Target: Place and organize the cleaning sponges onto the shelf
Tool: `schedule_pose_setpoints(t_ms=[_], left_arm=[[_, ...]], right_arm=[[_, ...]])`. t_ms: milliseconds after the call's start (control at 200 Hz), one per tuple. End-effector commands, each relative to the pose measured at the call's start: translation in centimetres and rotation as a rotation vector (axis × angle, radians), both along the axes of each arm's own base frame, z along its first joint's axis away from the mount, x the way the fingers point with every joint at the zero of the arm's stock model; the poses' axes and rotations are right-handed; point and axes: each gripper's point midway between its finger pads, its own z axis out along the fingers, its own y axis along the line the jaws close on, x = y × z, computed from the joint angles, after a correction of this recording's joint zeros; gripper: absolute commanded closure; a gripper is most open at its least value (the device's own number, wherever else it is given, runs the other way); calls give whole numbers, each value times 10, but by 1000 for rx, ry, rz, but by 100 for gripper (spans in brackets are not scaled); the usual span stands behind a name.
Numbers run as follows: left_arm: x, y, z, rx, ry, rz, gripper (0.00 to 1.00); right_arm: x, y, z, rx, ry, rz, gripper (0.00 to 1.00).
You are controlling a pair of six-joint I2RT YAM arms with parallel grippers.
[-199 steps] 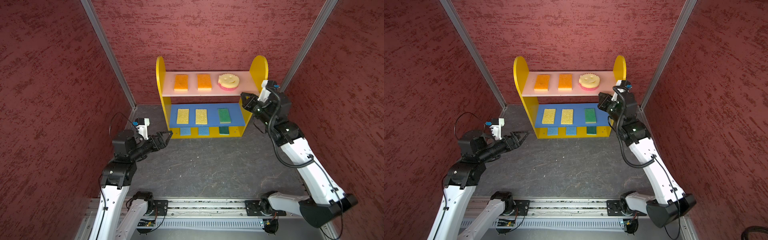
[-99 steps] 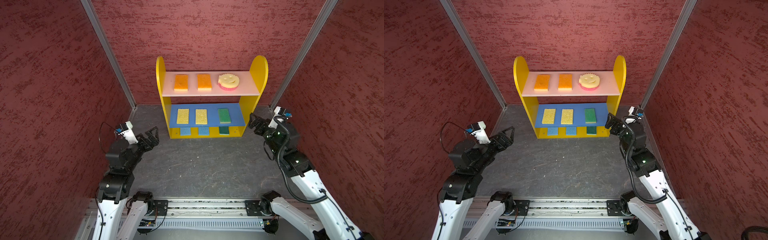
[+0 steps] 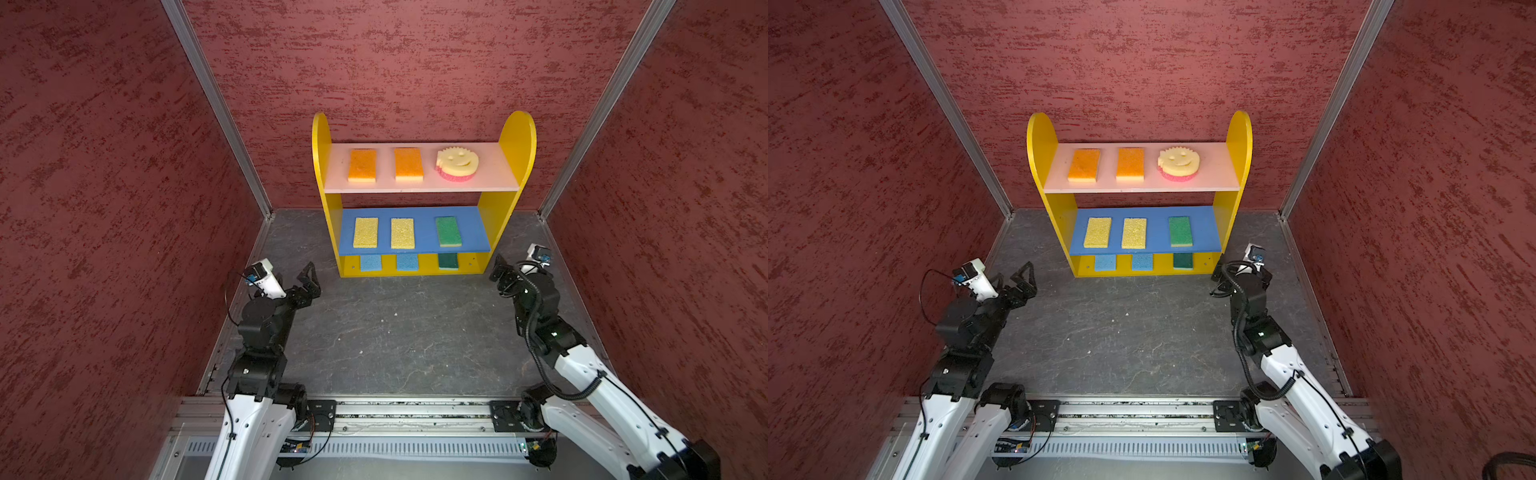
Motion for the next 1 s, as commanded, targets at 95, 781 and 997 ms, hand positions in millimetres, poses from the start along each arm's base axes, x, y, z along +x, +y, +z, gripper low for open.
schedule_pose_setpoints(t_ms=[95, 781, 997], left_arm=[[37, -19, -17, 185, 96, -122, 1], [103, 21, -159, 281, 262, 75, 0], [120, 25, -154, 310, 219, 49, 1]], right_arm=[[10, -6, -16, -117, -117, -34, 1], [54, -55, -95, -87, 30, -128, 1], [76, -76, -103, -41, 99, -166, 1]])
